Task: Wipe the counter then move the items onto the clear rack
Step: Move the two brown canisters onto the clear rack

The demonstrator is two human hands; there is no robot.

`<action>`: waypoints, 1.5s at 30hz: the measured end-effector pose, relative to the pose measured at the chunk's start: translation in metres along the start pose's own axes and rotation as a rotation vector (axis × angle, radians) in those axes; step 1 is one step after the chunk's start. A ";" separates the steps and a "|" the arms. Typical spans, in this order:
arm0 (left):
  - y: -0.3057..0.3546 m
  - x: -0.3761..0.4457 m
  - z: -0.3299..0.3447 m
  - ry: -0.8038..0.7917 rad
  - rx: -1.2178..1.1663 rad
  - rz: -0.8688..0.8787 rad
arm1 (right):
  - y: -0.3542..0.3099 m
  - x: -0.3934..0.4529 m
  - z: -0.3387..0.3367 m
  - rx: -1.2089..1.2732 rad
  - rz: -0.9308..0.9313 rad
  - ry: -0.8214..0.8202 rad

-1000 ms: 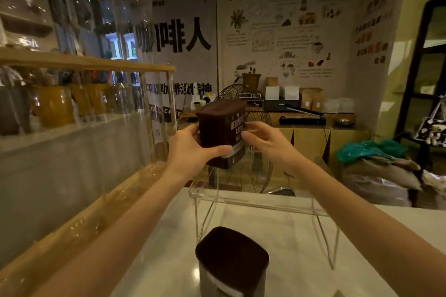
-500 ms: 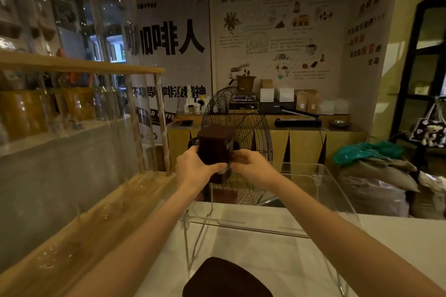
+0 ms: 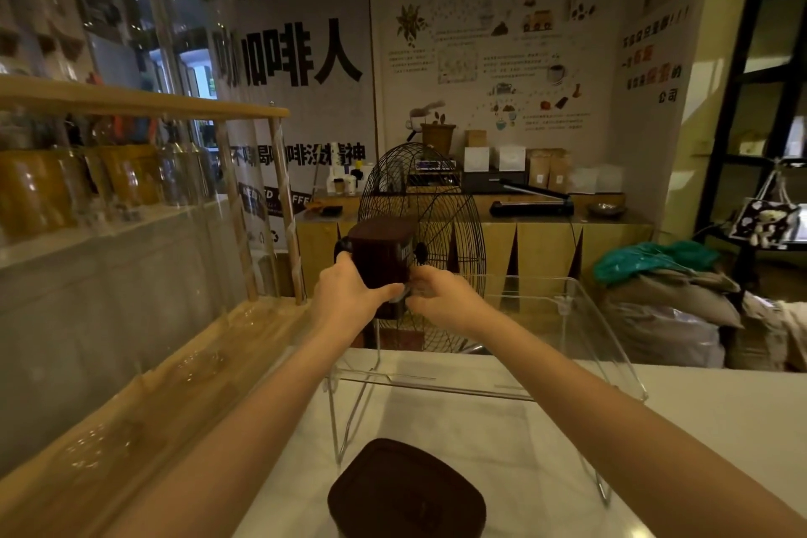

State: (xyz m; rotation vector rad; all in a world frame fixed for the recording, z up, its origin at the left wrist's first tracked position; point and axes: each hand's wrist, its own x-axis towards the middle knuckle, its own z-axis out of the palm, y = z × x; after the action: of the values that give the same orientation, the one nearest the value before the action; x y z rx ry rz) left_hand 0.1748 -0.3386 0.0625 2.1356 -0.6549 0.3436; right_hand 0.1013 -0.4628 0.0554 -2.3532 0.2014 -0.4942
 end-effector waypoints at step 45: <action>-0.037 -0.240 -0.036 -0.268 -0.229 0.113 | 0.003 -0.203 0.033 0.057 -0.029 -0.330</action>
State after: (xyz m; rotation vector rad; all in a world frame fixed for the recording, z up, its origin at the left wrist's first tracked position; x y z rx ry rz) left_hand -0.0030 -0.2117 -0.0506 1.9448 -0.9252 0.0381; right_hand -0.0708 -0.3880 -0.0278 -2.3430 -0.0003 -0.1173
